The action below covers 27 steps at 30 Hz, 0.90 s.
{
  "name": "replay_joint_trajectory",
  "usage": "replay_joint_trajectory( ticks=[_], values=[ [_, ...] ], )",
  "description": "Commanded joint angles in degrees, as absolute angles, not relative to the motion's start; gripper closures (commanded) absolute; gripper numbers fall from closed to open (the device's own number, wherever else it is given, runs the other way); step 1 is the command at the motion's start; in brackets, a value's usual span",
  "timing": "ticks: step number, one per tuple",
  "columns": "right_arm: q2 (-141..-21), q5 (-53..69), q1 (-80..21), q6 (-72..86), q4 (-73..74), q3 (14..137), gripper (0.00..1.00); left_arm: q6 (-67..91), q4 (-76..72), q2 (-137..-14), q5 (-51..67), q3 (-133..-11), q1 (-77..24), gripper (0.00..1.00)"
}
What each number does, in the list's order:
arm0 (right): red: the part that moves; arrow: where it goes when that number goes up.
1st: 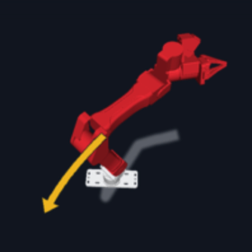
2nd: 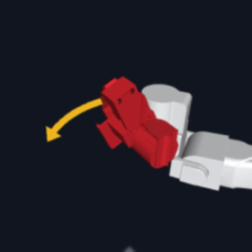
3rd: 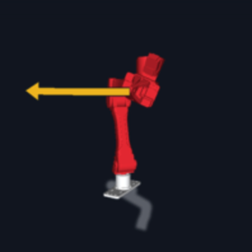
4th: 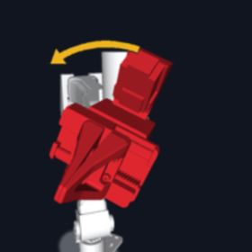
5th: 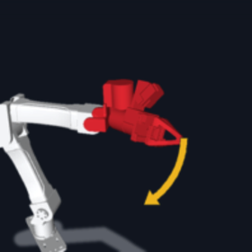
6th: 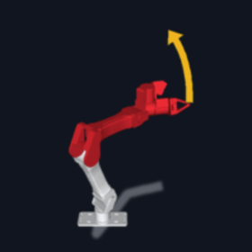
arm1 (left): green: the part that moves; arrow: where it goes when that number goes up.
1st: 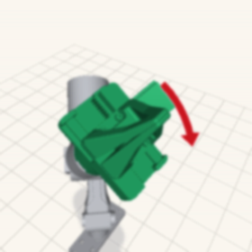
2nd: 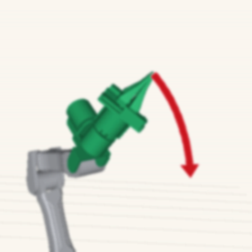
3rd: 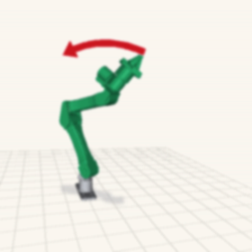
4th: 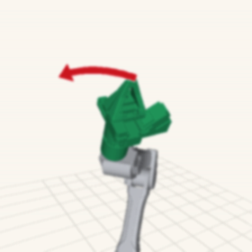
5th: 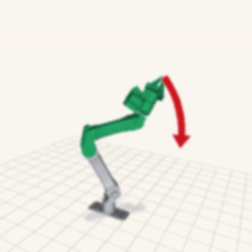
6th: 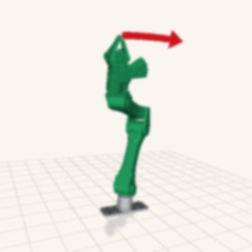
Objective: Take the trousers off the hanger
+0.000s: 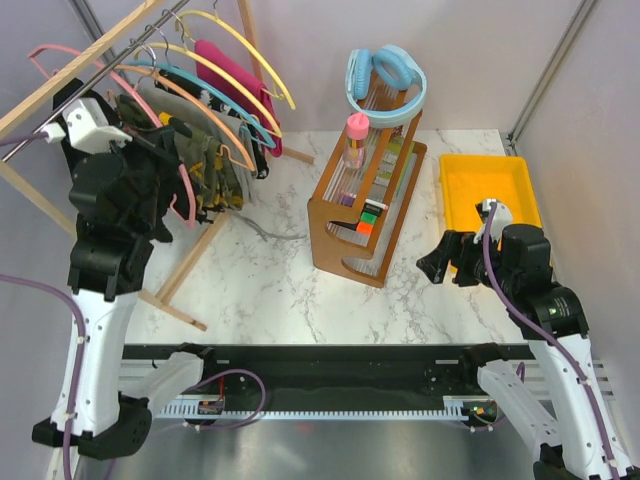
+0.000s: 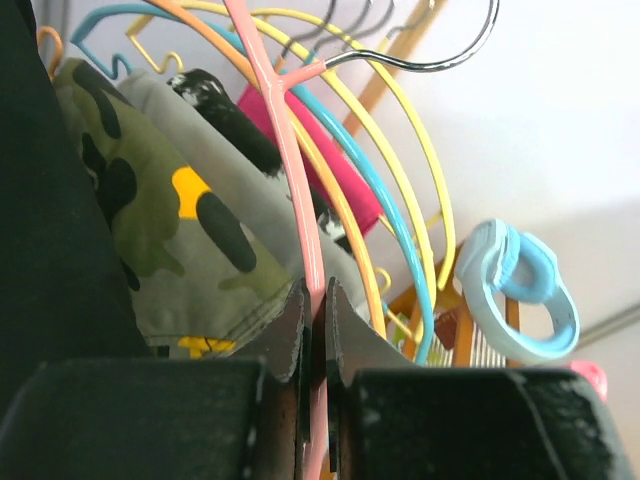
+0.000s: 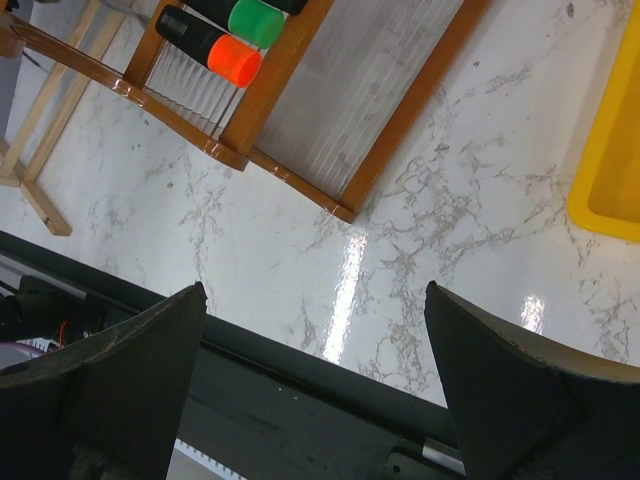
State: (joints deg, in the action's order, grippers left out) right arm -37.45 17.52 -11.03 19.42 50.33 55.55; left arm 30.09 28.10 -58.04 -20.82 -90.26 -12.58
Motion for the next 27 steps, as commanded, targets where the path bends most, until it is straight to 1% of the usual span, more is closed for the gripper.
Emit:
replay_joint_trajectory(
  ticks=[1,4,8,9,12,17,21,25,27],
  values=[
    [-38.1,16.7,-10.9,18.5,49.2,57.7,0.02,21.0,10.8,-50.5,-13.7,-80.3,-12.7,0.98],
    [-37.8,17.0,-10.9,18.5,49.0,57.1,0.02,19.4,8.4,-46.7,-13.4,-75.2,-12.7,0.98],
    [-37.8,17.1,-10.8,18.2,48.7,56.2,0.02,19.8,10.5,-43.1,-8.8,-73.3,-12.7,0.98],
    [-37.8,17.1,-10.8,18.1,48.6,56.1,0.02,20.9,11.1,-42.5,-6.1,-73.0,-12.7,0.98],
    [-38.1,18.0,-10.8,17.7,48.3,55.9,0.02,24.5,15.5,-40.3,-0.6,-73.9,-12.7,0.98],
    [-39.3,20.6,-10.8,15.1,48.9,57.6,0.02,32.3,32.4,-39.9,3.4,-77.8,-12.7,0.98],
    [-40.6,23.8,-11.2,12.6,50.0,59.3,0.02,37.3,36.6,-36.5,11.0,-76.0,-12.7,0.98],
    [-42.3,25.7,-14.0,10.6,51.1,63.5,0.03,40.4,43.9,-33.6,17.3,-75.2,-12.7,0.98],
    [-44.4,25.8,-15.5,9.5,53.3,66.0,0.05,42.4,45.3,-31.6,23.0,-73.8,-12.7,0.98]
  ],
)
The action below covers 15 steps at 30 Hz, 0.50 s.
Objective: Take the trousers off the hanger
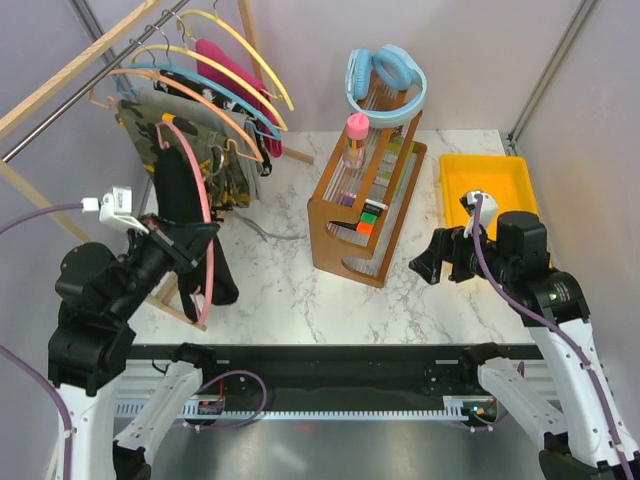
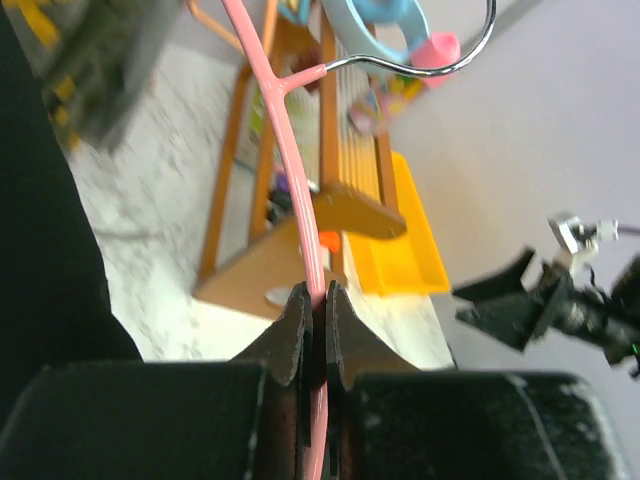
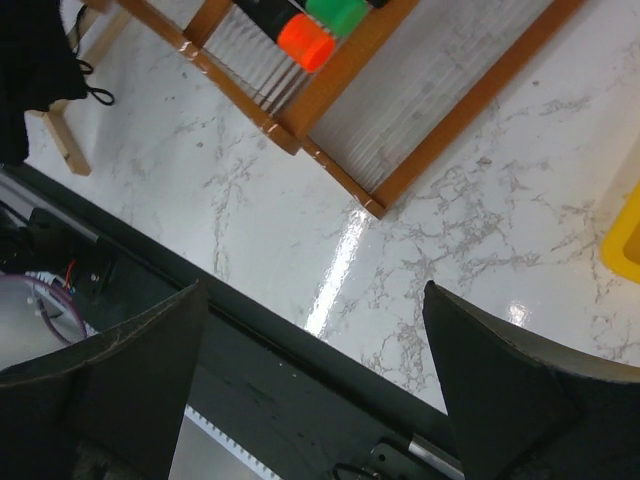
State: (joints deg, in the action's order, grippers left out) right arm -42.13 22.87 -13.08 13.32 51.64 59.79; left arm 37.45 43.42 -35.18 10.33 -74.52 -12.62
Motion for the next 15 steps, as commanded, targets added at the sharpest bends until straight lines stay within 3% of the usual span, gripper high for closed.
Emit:
replay_joint_trajectory(
  ticks=[1,11,15],
  values=[
    [-44.9,25.3,-17.0,9.3,53.9,68.8,0.05,43.2,45.5,-30.8,24.9,-73.3,-12.7,0.98],
    [-51.6,33.7,-27.0,14.9,53.0,81.6,0.08,52.2,41.9,-30.0,47.6,-75.1,-12.7,0.98],
    [-57.5,26.5,-37.5,18.2,51.1,84.5,0.08,56.2,36.9,-30.7,53.3,-76.6,-12.7,0.98]
  ],
)
